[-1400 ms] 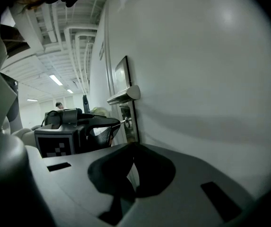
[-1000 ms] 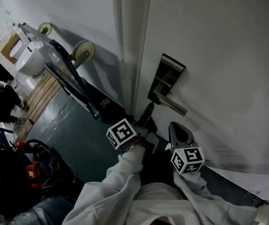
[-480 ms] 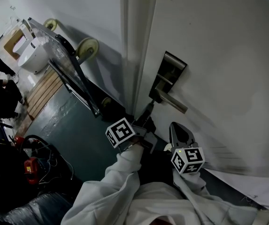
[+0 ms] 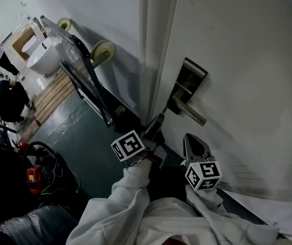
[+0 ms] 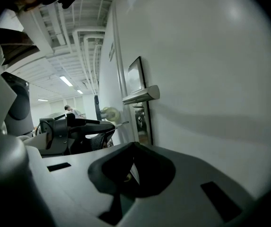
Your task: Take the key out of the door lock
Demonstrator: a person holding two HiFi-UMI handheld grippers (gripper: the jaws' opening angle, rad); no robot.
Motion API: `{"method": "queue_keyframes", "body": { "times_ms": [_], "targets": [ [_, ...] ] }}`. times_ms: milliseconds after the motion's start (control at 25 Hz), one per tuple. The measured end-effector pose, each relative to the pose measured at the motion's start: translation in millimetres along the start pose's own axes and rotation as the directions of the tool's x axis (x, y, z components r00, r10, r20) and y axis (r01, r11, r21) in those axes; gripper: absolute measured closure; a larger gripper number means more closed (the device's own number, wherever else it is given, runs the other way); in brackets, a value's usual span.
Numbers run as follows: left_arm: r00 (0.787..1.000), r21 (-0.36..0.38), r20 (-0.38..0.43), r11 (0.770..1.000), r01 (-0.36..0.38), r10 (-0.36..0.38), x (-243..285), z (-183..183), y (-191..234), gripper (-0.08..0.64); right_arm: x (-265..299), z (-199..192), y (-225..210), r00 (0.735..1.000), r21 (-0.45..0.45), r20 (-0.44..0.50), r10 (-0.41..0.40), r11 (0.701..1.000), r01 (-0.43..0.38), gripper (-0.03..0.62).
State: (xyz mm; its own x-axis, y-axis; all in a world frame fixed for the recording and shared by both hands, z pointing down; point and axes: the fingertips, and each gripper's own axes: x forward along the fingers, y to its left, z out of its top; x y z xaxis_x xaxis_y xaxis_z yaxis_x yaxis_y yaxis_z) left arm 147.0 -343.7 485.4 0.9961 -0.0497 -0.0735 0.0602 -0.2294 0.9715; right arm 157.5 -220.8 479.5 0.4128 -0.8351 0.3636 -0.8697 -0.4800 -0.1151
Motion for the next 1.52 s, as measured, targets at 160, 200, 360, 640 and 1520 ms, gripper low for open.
{"method": "queue_keyframes", "body": {
  "times_ms": [160,200,360,640,1520],
  "targets": [
    [1.0,0.028,0.012,1.0,0.002,-0.003,-6,5,1,0.534,5,1,2,1.0,-0.004,0.005,0.024,1.0,-0.024,0.54],
    [1.0,0.036,0.013,0.999,0.002,-0.003,-7,6,0,0.534,6,1,3,1.0,-0.006,0.005,0.031,1.0,-0.03,0.54],
    [1.0,0.136,0.007,0.991,-0.012,0.011,-12,7,-5,0.534,9,4,5,0.999,-0.008,0.009,0.049,0.999,-0.049,0.54],
    [0.999,0.427,-0.003,0.904,-0.036,0.041,-28,11,-20,0.534,16,5,16,0.996,-0.009,0.013,0.091,0.996,-0.09,0.54],
    [0.969,0.882,-0.028,0.462,-0.092,0.246,-60,6,-17,0.534,14,17,8,0.992,-0.035,0.058,0.11,0.994,-0.108,0.54]
  ]
}}
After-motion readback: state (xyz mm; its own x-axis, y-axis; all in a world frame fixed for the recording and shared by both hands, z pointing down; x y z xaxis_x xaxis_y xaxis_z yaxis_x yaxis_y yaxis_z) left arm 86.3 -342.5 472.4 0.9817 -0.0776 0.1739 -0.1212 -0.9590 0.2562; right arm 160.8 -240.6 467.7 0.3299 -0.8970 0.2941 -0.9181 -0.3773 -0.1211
